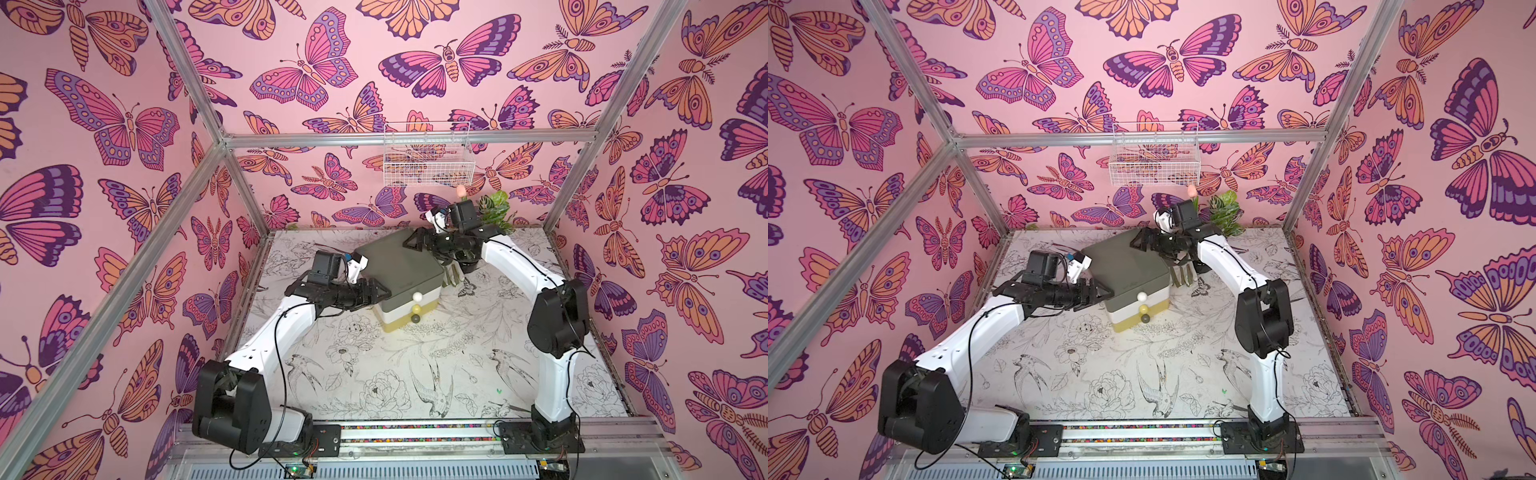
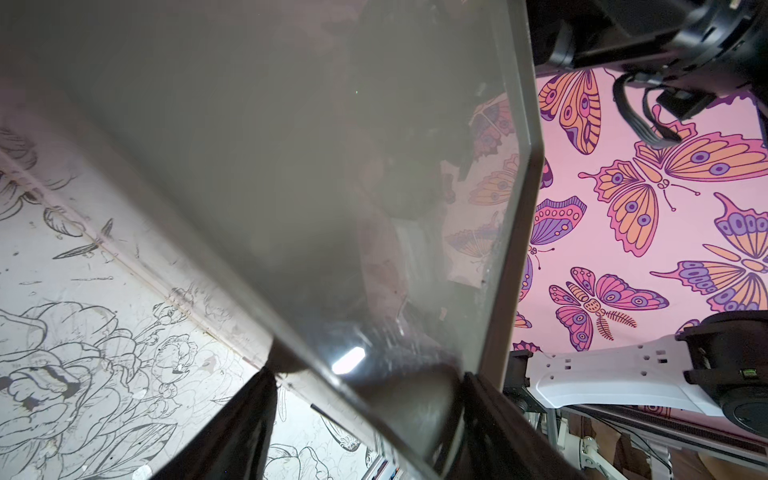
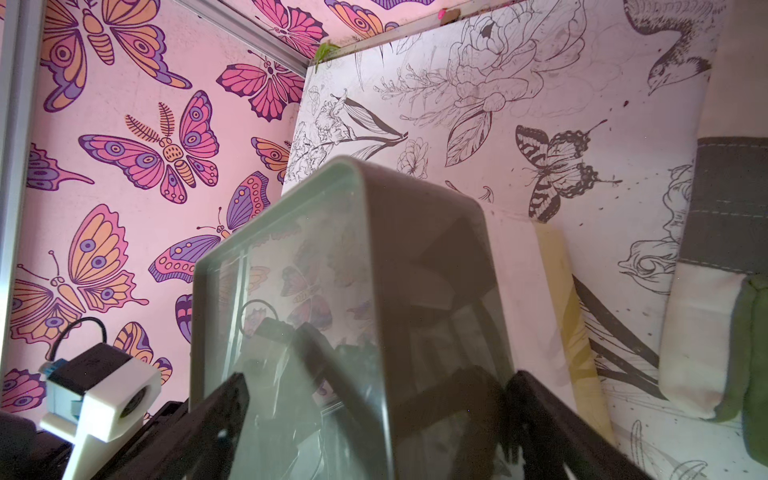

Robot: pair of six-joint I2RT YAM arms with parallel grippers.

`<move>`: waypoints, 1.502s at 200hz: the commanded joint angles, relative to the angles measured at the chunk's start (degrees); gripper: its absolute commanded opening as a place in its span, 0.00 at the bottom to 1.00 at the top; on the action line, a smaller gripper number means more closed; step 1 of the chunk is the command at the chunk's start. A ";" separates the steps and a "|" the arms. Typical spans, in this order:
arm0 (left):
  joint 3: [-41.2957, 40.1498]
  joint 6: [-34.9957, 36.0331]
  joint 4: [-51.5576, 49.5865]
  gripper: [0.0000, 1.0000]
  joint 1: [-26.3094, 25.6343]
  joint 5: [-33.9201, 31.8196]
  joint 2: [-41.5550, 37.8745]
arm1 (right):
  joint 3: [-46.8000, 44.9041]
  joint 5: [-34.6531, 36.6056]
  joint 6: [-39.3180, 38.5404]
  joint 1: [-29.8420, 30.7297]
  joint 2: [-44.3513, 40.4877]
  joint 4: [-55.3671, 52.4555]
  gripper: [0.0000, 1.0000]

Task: Take the keys out of the drawer
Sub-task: Move the storage box to the center of the board.

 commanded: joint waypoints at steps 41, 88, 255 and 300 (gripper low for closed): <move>-1.43 1.19 -2.07 0.76 0.14 3.18 -2.20 | 15.70 -11.20 -0.68 5.40 10.49 -15.35 0.99; -0.31 1.15 -2.38 0.78 1.79 3.15 -2.68 | 14.20 -11.27 1.36 5.21 10.93 -14.63 0.99; 1.39 5.50 -8.79 0.85 5.35 0.88 -5.80 | 8.90 10.35 -2.35 3.54 0.83 -21.03 0.99; 3.42 7.73 -10.79 1.00 7.63 -2.96 -8.75 | 11.19 11.81 -4.36 1.88 -2.64 -18.12 0.99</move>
